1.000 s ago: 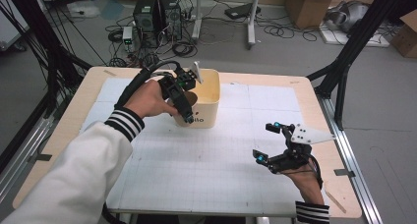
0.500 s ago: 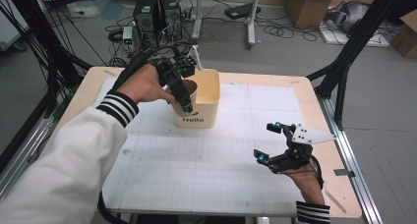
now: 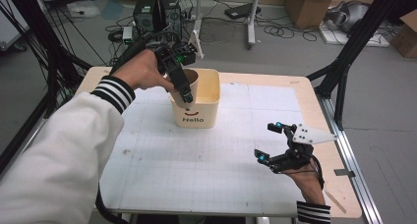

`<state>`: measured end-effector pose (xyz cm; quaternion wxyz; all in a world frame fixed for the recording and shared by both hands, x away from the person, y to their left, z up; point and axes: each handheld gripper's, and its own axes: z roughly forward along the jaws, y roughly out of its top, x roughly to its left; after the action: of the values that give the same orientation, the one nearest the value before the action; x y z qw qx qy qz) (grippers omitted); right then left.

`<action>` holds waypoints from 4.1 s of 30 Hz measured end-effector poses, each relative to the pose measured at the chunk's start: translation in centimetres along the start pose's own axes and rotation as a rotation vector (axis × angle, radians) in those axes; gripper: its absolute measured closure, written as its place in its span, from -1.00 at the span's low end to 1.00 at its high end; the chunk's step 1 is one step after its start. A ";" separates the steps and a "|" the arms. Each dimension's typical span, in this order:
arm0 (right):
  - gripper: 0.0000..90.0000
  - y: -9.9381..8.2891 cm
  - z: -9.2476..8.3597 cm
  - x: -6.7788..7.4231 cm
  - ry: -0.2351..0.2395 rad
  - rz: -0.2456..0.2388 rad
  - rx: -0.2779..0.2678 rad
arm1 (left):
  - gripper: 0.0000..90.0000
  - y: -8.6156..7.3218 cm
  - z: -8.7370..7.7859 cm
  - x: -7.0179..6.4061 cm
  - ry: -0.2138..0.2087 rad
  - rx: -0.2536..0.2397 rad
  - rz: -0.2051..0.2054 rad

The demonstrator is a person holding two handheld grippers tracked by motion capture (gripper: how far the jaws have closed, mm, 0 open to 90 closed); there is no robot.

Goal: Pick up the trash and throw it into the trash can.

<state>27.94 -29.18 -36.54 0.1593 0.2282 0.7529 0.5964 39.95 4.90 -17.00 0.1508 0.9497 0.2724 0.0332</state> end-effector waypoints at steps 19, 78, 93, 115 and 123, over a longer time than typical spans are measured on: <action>-0.99 -0.1 -0.2 -0.2 -0.007 0.001 0.000 | -0.22 0.6 -1.4 1.1 0.003 -0.006 0.002; -0.99 -0.2 -0.7 -0.4 -0.020 0.011 -0.003 | -0.23 6.9 0.9 7.8 0.045 -0.025 -0.026; -0.99 -0.3 -0.9 -0.5 -0.026 0.011 -0.005 | -0.23 6.8 4.0 8.8 0.050 -0.046 0.023; -0.99 -0.3 -1.0 -0.5 -0.028 0.010 -0.008 | -0.23 5.7 8.4 9.4 0.054 -0.013 0.051; -0.99 -0.3 -1.0 -0.5 -0.029 0.008 -0.010 | -0.23 6.0 8.4 9.1 0.051 -0.015 0.052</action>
<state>27.84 -30.32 -36.57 0.1687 0.2391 0.7467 0.5973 52.00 2.61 -23.38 0.1498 0.9542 0.2512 0.0634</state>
